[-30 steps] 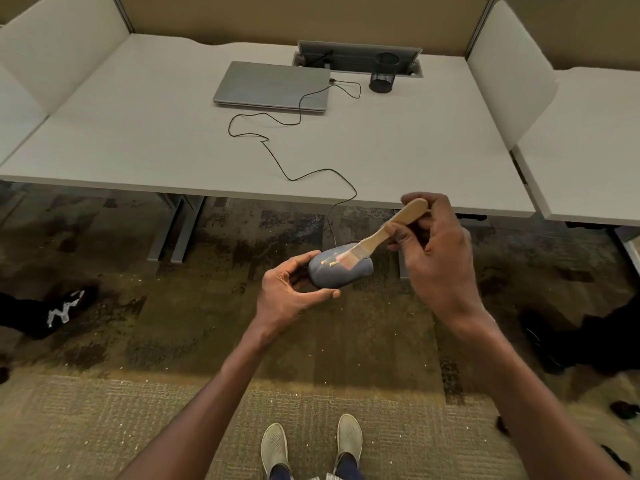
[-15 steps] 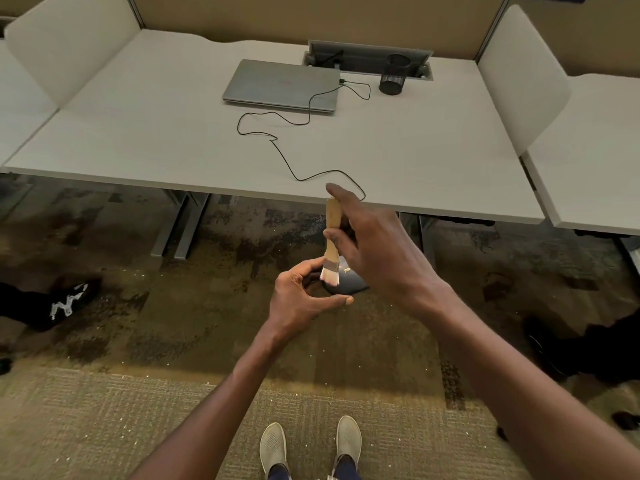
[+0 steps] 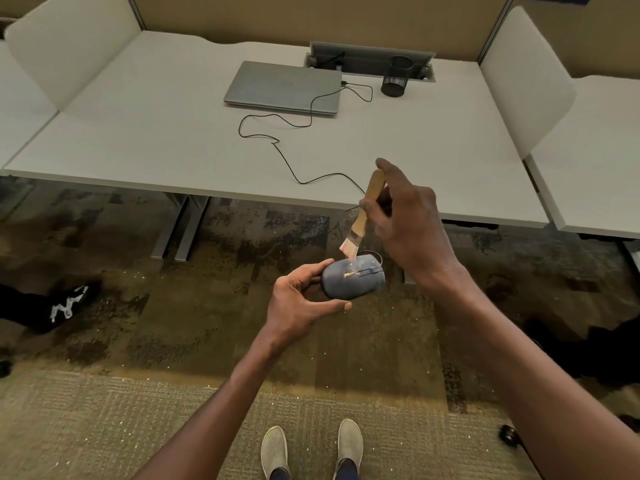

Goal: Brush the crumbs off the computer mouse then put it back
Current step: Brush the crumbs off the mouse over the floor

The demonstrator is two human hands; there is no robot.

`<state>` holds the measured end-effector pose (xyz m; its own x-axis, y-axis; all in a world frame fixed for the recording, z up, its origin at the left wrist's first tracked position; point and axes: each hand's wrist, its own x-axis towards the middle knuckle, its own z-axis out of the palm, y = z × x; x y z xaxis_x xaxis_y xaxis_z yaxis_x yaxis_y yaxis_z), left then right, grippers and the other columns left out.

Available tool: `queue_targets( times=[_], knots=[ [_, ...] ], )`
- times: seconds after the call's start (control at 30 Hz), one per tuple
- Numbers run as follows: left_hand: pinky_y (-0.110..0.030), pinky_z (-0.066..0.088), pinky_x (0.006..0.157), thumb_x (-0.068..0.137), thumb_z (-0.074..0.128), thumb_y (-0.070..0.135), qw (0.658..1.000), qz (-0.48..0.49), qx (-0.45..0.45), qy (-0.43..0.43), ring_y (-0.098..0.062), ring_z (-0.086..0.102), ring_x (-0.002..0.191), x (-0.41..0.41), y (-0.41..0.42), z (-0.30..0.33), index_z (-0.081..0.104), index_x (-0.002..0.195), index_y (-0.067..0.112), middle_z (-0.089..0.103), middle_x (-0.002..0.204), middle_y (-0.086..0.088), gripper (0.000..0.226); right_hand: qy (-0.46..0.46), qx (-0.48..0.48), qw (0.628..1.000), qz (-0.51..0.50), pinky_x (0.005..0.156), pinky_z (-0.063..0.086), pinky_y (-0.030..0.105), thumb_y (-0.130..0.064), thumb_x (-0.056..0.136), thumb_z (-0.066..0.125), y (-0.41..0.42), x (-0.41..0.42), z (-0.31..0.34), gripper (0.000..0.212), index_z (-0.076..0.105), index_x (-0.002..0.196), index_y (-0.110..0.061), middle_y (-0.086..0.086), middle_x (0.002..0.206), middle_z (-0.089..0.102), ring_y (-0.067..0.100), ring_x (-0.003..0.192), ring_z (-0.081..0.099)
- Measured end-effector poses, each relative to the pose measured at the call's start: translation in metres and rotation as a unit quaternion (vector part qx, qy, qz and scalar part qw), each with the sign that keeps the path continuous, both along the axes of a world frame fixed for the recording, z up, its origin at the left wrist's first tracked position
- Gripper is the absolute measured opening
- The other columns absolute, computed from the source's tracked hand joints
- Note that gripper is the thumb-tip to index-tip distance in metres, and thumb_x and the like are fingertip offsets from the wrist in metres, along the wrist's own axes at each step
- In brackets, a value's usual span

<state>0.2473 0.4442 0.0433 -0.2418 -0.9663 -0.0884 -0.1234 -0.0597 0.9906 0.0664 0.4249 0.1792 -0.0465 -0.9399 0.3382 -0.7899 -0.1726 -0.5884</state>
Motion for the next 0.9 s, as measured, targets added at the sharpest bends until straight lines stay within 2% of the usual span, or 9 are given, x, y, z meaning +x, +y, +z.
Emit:
queue_targets(
  times=[0.1, 0.23, 0.47, 0.7, 0.9],
  knots=[
    [-0.044, 0.058, 0.098, 0.055, 0.095, 0.016, 1.000, 0.000, 0.004, 0.017, -0.015, 0.070, 0.116, 0.001, -0.002, 0.004, 0.064, 0.130, 0.009, 0.071, 0.124, -0.004, 0.081, -0.034, -0.014, 0.999, 0.000, 0.066, 0.042, -0.006, -0.016, 0.095, 0.068, 0.002, -0.003, 0.005, 0.062, 0.040, 0.149, -0.008, 0.012, 0.102, 0.075, 0.009, 0.079, 0.069],
    [-0.046, 0.057, 0.099, 0.055, 0.094, 0.025, 1.000, 0.000, 0.005, 0.023, -0.016, 0.069, 0.118, 0.003, -0.006, 0.007, 0.063, 0.131, 0.013, 0.070, 0.127, -0.005, 0.084, -0.026, 0.006, 0.999, 0.040, 0.070, 0.044, -0.005, -0.015, 0.094, 0.069, 0.009, 0.001, 0.008, 0.063, 0.040, 0.149, -0.009, 0.005, 0.093, 0.074, 0.004, 0.074, 0.064],
    [-0.042, 0.058, 0.098, 0.055, 0.094, 0.025, 1.000, -0.005, 0.008, 0.023, -0.013, 0.069, 0.117, 0.002, -0.010, 0.008, 0.064, 0.128, 0.023, 0.070, 0.127, 0.000, 0.080, -0.007, 0.027, 0.998, 0.062, 0.071, 0.045, -0.003, -0.014, 0.093, 0.069, 0.009, 0.003, 0.000, 0.062, 0.041, 0.149, -0.010, 0.006, 0.095, 0.074, 0.001, 0.071, 0.061],
    [-0.043, 0.058, 0.098, 0.055, 0.097, 0.016, 1.000, -0.011, 0.012, 0.023, -0.016, 0.070, 0.117, 0.004, -0.007, 0.002, 0.066, 0.129, 0.017, 0.072, 0.124, 0.001, 0.080, -0.015, 0.020, 0.999, 0.035, 0.068, 0.042, -0.006, -0.012, 0.094, 0.068, -0.003, -0.009, -0.003, 0.060, 0.042, 0.149, -0.009, 0.009, 0.096, 0.074, 0.004, 0.073, 0.061],
    [-0.045, 0.058, 0.098, 0.051, 0.099, 0.028, 1.000, 0.000, 0.006, 0.021, -0.016, 0.070, 0.117, 0.004, -0.005, 0.003, 0.067, 0.126, 0.024, 0.071, 0.125, 0.001, 0.081, -0.048, -0.001, 0.999, -0.019, 0.066, 0.043, -0.005, -0.015, 0.094, 0.069, -0.003, -0.017, 0.003, 0.061, 0.042, 0.148, -0.010, 0.014, 0.109, 0.074, 0.017, 0.084, 0.073]
  ],
)
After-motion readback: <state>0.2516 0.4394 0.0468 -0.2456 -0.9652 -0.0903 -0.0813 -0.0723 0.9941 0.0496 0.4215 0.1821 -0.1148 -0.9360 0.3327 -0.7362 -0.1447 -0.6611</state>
